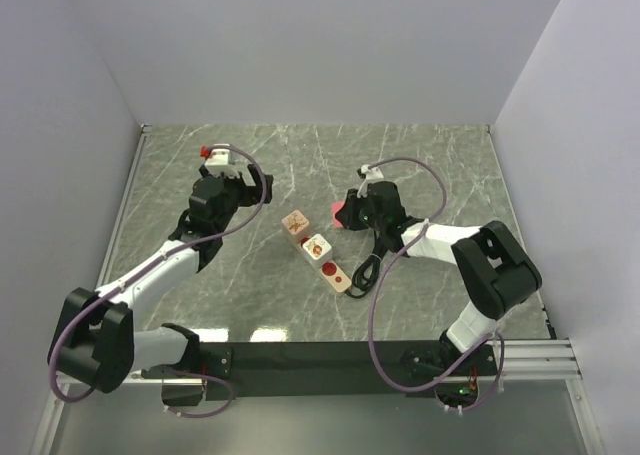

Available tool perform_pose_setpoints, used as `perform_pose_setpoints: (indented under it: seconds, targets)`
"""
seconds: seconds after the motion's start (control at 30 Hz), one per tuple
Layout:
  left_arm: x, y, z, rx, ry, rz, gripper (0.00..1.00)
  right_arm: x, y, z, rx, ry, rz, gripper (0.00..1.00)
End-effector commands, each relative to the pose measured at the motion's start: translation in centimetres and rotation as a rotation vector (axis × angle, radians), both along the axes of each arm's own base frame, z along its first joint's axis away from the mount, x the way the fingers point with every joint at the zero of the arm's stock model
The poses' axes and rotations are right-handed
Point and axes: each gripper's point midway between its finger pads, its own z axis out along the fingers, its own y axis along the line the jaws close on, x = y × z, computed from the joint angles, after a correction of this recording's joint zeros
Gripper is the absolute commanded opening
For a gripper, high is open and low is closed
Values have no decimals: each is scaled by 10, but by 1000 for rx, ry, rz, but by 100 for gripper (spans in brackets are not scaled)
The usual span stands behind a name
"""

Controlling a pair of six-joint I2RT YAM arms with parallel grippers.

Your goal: Insert the plug

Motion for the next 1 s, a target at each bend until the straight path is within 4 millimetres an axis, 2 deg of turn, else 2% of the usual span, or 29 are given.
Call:
perform_pose_setpoints:
  seconds: [0.0,0.2,0.4,0.53,0.63,0.67,0.83,0.97]
  targets:
    - [-4,25,8,-1,-3,112,99,20,9,21,50,-60,2,0]
    - [-10,36,6,-6,3,150,99,30,1,-3,-35,-3,-43,0]
    - [-16,45,4,4,7,186,99,36,-2,-14,-75,16,-64,0]
    - [-18,48,2,6,11,197,99,37,-4,-17,-100,31,-69,8]
    - [-20,49,0,6,17,199,100,38,-4,-21,-112,45,-68,38]
    - [-21,49,0,6,18,199,99,38,-3,-21,-112,47,-62,53]
    - [-24,50,0,0,15,196,99,39,-3,-18,-111,40,-58,73]
    - [-26,50,2,-8,9,197,100,37,-4,-9,-108,12,-54,77]
